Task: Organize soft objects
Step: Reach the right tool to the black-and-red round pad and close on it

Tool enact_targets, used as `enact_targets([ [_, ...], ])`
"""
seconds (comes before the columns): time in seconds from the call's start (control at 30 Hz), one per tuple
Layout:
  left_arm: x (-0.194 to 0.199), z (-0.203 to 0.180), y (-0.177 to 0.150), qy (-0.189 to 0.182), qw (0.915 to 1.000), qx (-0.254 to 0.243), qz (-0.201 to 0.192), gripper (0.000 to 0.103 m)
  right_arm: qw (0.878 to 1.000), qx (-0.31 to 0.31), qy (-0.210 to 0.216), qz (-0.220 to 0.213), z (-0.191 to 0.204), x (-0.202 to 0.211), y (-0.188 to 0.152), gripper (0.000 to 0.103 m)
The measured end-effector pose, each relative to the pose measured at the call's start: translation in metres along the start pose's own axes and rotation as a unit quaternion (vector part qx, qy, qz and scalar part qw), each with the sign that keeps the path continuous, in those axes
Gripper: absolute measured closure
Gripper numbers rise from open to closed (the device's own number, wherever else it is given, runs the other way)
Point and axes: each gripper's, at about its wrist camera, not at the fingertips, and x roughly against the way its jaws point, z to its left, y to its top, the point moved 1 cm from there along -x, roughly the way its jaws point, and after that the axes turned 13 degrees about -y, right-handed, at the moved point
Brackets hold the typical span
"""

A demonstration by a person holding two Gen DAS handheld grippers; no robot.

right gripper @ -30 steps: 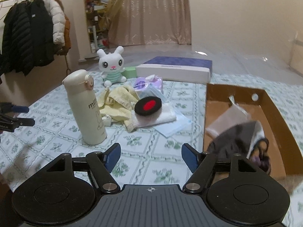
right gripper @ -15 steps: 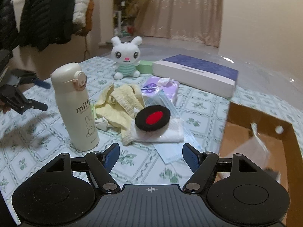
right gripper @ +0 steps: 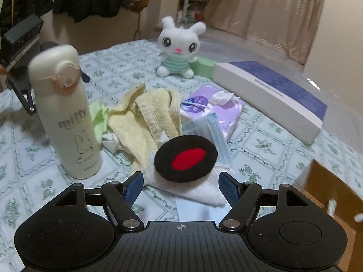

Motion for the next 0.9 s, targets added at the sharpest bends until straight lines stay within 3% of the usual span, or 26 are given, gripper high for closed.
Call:
enact_targets([
  [0.1, -0.006, 0.005, 0.003, -0.012, 0.9999, -0.011, 0.000, 0.020, 1.000, 0.015, 0.009, 0.008, 0.000, -0.016, 0.005, 0.026],
  [0.17, -0.010, 0.007, 0.005, -0.019, 0.9996, -0.019, 0.000, 0.020, 0.999, 0.034, 0.012, 0.006, 0.002, -0.023, 0.008, 0.016],
  [0.27, -0.015, 0.011, 0.007, -0.029, 0.9993, -0.023, -0.001, 0.020, 0.998, 0.056, 0.012, 0.007, 0.003, -0.034, 0.013, 0.013],
  [0.8, -0.027, 0.023, 0.004, -0.058, 0.9976, -0.035, -0.010, 0.020, 0.997, 0.071, 0.021, 0.028, 0.008, -0.074, 0.024, 0.013],
  [0.9, -0.028, 0.023, 0.006, -0.066, 0.9970, -0.039, -0.009, 0.020, 0.997, 0.064, 0.023, 0.029, 0.006, -0.071, 0.024, 0.020],
])
